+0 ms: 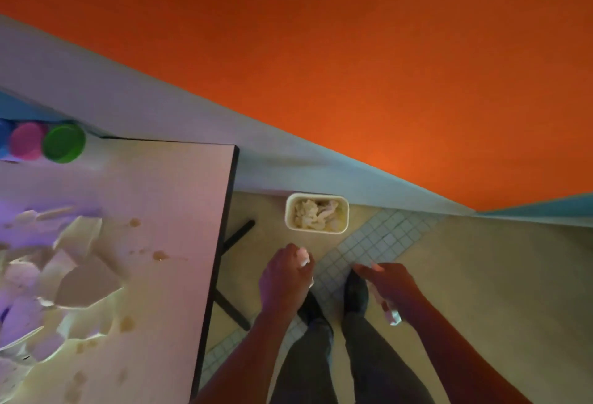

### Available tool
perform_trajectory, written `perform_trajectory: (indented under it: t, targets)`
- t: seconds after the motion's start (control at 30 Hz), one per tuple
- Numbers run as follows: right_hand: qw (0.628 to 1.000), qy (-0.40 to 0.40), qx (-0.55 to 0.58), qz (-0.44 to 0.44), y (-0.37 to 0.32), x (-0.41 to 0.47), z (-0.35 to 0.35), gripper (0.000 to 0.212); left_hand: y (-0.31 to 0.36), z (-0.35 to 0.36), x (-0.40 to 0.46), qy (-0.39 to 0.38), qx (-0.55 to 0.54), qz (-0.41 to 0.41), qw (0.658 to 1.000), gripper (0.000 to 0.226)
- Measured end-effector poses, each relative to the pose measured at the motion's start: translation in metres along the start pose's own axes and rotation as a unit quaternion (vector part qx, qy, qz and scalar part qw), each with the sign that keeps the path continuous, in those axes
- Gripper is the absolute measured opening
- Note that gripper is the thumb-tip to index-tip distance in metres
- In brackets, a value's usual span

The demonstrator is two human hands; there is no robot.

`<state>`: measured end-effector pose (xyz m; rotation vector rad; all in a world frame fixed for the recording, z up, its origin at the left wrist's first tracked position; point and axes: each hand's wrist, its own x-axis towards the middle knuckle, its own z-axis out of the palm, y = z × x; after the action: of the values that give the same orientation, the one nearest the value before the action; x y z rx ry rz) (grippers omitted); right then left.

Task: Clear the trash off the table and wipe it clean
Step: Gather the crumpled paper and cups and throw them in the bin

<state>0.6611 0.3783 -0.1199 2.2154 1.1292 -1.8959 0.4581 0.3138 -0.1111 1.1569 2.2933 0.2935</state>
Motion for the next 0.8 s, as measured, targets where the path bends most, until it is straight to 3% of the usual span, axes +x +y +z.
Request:
perform_trajectory:
  t: [0.23,0.5,0.7,0.8]
  targets:
    - [0.999,0.001,-0.016,0.028,0.037,0.068,0.034,0.041,-0.027,0.065,0.04,-0.05,0.04,0.018,0.998,0.026]
    - [0.998,0.014,0.02,0.063,0.068,0.189,0.095,0.051,-0.094,0.173,0.11,-0.072,0.026,-0.045,0.996,0.028]
    - [0.994,0.054,0.083,0.038,0.055,0.299,0.124,0.054,-0.124,0.242,0.188,-0.055,0.005,-0.059,0.997,0.039]
    - [0.992,0.024,0.124,0.018,0.037,0.348,0.14,0.054,-0.128,0.266,0.23,-0.022,-0.048,-0.068,0.996,0.044]
